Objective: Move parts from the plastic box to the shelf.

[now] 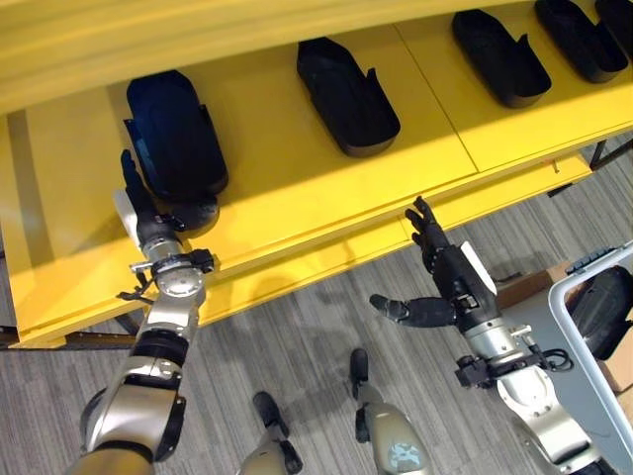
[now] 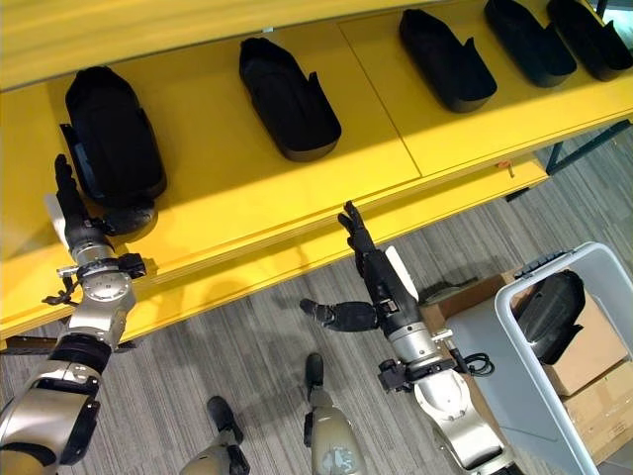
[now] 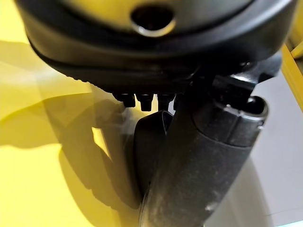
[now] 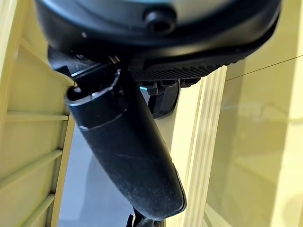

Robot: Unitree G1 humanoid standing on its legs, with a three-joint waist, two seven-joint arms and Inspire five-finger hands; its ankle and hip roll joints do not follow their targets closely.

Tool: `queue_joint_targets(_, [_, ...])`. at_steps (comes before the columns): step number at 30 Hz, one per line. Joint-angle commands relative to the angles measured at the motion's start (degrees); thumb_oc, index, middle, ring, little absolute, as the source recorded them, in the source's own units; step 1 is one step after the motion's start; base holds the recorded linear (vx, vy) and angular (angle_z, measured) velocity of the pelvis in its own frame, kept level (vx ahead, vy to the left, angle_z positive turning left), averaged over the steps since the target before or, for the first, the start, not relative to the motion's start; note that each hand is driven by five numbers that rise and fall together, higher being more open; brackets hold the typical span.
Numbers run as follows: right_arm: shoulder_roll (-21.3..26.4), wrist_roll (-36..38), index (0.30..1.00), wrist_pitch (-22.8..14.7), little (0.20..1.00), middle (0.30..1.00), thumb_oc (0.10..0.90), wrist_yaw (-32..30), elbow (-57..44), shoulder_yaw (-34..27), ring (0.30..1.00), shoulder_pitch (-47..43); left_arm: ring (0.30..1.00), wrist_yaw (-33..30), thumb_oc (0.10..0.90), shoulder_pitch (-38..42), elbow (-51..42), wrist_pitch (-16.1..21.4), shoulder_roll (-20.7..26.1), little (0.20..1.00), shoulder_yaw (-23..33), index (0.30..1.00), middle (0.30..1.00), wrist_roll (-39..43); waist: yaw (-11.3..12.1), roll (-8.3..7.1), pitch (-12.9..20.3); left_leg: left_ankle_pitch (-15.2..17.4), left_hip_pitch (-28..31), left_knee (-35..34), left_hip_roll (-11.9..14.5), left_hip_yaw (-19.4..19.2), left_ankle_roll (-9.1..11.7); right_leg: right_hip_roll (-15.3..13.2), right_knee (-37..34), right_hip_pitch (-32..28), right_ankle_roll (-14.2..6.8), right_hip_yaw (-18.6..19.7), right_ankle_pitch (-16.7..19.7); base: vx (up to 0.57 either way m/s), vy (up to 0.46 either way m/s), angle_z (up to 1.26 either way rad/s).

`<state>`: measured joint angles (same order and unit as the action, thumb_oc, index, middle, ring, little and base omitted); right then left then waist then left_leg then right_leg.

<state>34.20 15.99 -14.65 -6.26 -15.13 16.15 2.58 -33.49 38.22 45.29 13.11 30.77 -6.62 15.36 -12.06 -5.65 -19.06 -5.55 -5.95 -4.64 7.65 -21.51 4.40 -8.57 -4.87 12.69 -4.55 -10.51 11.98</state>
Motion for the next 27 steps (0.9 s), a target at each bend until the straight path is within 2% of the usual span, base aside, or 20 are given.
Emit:
queue_joint_targets(1, [0.7,1.4,1.0,-7.4,1.0,1.0,0.9,-1.1,-9.6,-2.7,1.0,-1.9,1.0,-0.3,0.9,3.0,4.7,-0.3,1.9,1.0,0.2,1.0,1.0,1.9,0.8,-2.24,1.6,1.8,4.7,0.5,3.0,-0.2,2.9,-7.0,5.6,0.1,-7.6,1.2,-1.2,0.0,0.0,0.0])
queue_joint_targets(8, [0.7,1.3,1.0,-7.4,1.0,1.0,0.9,-1.1,-9.5,-2.9,1.0,-1.7,1.0,-0.5,0.9,2.1,1.6,0.1,0.8,1.0,-0.8,1.0,1.0,0.8,1.0,-2.09,1.5,1.9,4.8,0.5,2.9,-0.3,2.8,-6.9,5.6,0.2,-7.4,1.3,-1.3,0.0,0.0,0.0])
queue_joint_targets(16, [-0.2,0.2,1.0,-6.6,1.0,1.0,0.9,-1.4,-9.0,-4.3,1.0,-2.1,1.0,-0.3,0.9,-6.0,-9.8,1.2,-1.2,1.0,-0.1,1.0,1.0,-1.6,2.1,-1.39,2.0,1.9,5.0,0.2,2.8,0.1,2.6,-7.1,5.7,0.1,-7.2,1.1,-1.4,0.0,0.0,0.0])
queue_joint_targets(20, [-1.1,-0.7,1.0,-5.9,1.0,1.0,0.9,-1.4,-8.5,-5.9,1.0,-2.2,1.0,1.2,0.9,-13.6,-19.1,1.5,-2.2,1.0,1.6,1.0,1.0,-3.9,3.0,-0.53,2.6,2.2,5.2,0.1,2.7,0.8,2.4,-7.2,5.9,-0.6,-7.0,0.4,-1.9,0.01,-0.009,0.02])
queue_joint_targets(27, [-1.8,-1.5,1.0,-5.5,1.0,1.0,0.9,-1.2,-7.9,-7.0,1.0,-2.7,1.0,1.7,0.9,-17.7,-25.3,0.9,-1.4,1.0,3.3,1.0,1.0,-7.9,3.7,0.11,3.4,2.1,5.1,-0.2,2.6,1.4,2.2,-7.4,5.7,-0.8,-6.8,0.0,-2.0,0.0,-0.008,0.06])
